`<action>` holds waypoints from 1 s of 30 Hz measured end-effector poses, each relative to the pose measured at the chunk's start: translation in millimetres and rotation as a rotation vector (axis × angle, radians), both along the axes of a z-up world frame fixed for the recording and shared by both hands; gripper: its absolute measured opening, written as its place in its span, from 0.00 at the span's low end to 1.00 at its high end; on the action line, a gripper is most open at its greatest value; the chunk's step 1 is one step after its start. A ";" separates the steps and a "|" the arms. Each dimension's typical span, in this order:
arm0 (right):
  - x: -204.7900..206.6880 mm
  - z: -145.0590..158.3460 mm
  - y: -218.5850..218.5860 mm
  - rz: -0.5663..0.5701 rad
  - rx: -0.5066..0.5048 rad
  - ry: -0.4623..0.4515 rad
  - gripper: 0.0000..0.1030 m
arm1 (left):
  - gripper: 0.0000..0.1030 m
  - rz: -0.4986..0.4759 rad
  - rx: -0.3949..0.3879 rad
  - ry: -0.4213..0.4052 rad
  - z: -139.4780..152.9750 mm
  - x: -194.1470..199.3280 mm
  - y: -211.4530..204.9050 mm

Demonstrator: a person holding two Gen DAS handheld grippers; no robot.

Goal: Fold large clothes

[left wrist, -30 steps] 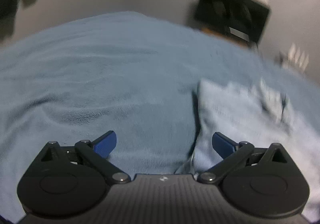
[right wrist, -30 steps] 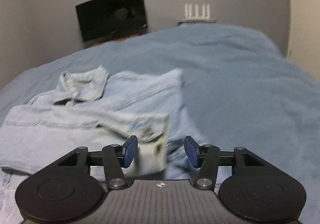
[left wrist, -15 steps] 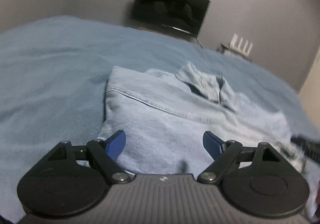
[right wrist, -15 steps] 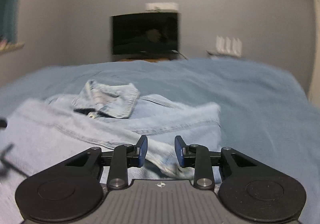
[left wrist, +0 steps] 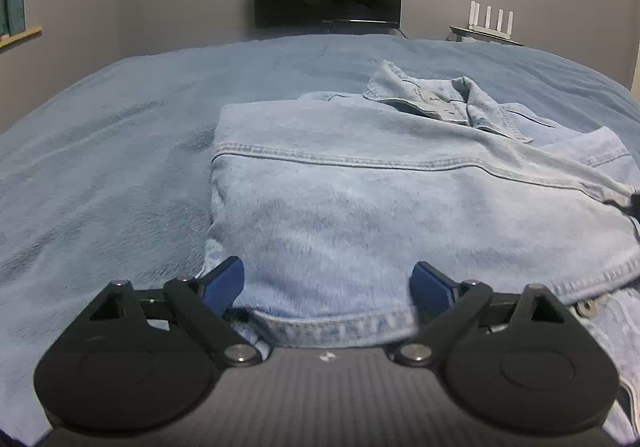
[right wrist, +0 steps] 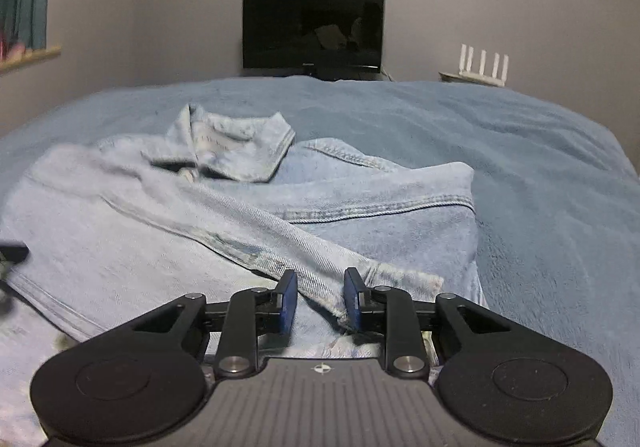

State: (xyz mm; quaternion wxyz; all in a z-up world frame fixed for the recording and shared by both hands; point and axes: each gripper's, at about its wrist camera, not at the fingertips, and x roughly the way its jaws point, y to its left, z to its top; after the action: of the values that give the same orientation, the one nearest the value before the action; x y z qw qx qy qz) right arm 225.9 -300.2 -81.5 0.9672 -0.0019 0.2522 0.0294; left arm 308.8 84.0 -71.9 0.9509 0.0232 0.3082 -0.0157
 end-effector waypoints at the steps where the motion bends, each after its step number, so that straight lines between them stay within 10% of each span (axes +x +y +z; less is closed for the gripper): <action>1: -6.9 7.1 -4.5 -0.010 0.008 -0.024 0.34 | 0.90 -0.005 0.012 -0.011 1.5 -6.9 -1.3; 6: -61.8 66.1 -33.7 -0.081 -0.058 -0.161 0.93 | 0.92 0.013 0.022 -0.034 22.3 -40.9 -3.8; 12: -131.7 114.2 -81.9 -0.121 -0.048 -0.125 1.00 | 0.92 0.062 -0.023 -0.083 54.6 -97.2 6.6; 18: -200.2 122.4 -118.9 -0.116 -0.038 -0.032 1.00 | 1.00 0.282 -0.188 -0.467 117.0 -182.4 40.1; 23: -235.6 122.7 -132.1 -0.106 0.084 -0.029 1.00 | 1.00 0.253 -0.312 -0.363 146.8 -209.4 54.6; 30: -220.3 98.0 -122.9 -0.067 0.127 0.166 1.00 | 1.00 0.142 -0.201 0.162 107.7 -217.8 46.6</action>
State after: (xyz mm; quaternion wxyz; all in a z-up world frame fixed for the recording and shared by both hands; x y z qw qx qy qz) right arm 5.7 -423.0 16.5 0.9416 0.0704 0.3291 0.0130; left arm 91.0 130.6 35.8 0.9191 -0.0954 0.3817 0.0188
